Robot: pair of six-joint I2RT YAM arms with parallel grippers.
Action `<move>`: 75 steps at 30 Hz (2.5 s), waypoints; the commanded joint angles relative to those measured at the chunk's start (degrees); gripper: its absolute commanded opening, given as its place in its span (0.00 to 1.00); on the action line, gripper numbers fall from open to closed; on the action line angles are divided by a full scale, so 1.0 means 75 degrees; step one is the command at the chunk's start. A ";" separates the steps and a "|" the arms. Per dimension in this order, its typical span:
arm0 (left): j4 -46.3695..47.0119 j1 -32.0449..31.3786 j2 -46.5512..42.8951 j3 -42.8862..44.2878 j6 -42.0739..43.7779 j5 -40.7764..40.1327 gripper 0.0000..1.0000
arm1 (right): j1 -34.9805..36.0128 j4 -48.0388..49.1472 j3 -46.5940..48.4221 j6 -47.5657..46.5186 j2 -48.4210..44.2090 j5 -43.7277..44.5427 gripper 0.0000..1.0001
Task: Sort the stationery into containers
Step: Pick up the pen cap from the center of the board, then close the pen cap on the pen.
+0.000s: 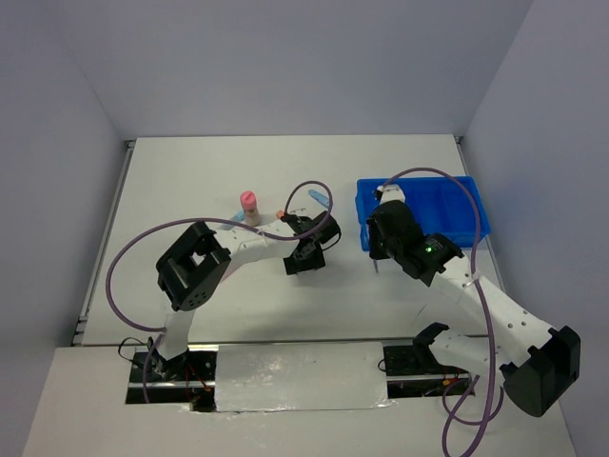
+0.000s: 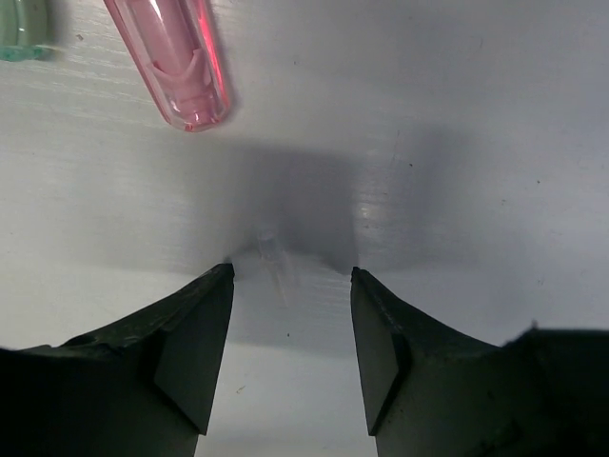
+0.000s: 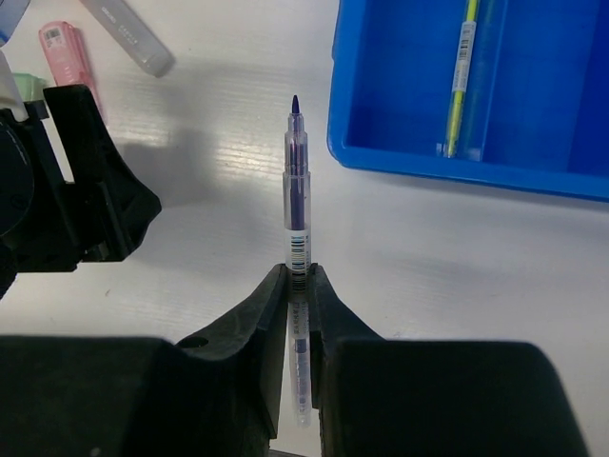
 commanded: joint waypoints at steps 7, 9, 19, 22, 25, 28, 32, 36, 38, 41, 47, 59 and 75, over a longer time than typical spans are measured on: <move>0.0077 0.0150 0.0121 -0.0442 -0.0209 0.0126 0.49 | -0.0034 0.0436 -0.0025 -0.0091 -0.0212 -0.0266 0.00; 0.0228 0.0161 0.0085 -0.0594 -0.0185 0.0173 0.44 | -0.0034 0.0459 -0.0025 -0.0079 -0.0283 -0.0289 0.00; 0.0885 0.0244 -0.0066 -0.1215 0.0377 0.0665 0.08 | -0.0033 0.1408 -0.0458 -0.0360 -0.1114 -0.2138 0.00; 0.0921 0.0244 -0.0523 -0.1461 0.0424 0.0526 0.02 | -0.0045 0.1654 -0.0634 -0.0396 -0.1302 -0.2608 0.00; 0.0851 0.0244 -0.1235 -0.1637 0.0494 0.0256 0.00 | -0.0045 0.1923 -0.0926 -0.0337 -0.1314 -0.2831 0.00; 0.0547 0.0244 -0.2009 -0.1626 0.0564 -0.0259 0.00 | -0.0022 0.2217 -0.1325 -0.0139 -0.1209 -0.3020 0.00; 0.0393 0.0244 -0.3100 -0.1707 0.0646 -0.1020 0.00 | 0.0909 0.3407 -0.2131 -0.0009 -0.1769 -0.2929 0.00; 0.0954 0.0232 -0.4807 -0.2035 0.1044 -0.1442 0.00 | 0.2121 0.4770 -0.2918 0.0798 -0.2392 -0.1795 0.00; 0.1782 0.0220 -0.5455 -0.2480 0.1360 -0.1479 0.00 | 0.2530 0.5680 -0.3408 0.1442 -0.2544 -0.1381 0.00; 0.3117 0.0220 -0.6674 -0.3194 0.1841 -0.1199 0.02 | 0.3163 0.6771 -0.3728 0.1913 -0.2463 -0.1016 0.00; 0.4611 0.0220 -0.8046 -0.4168 0.2252 -0.0179 0.00 | 0.3985 0.7384 -0.2980 0.1598 -0.1421 -0.0630 0.00; 0.5196 0.0220 -0.8809 -0.4672 0.2264 0.0185 0.00 | 0.4361 0.7350 -0.2135 0.1292 -0.0541 -0.0629 0.00; 0.5350 0.0220 -0.8809 -0.4837 0.2240 0.0197 0.00 | 0.4396 0.7081 -0.2005 0.1257 -0.0482 -0.0383 0.00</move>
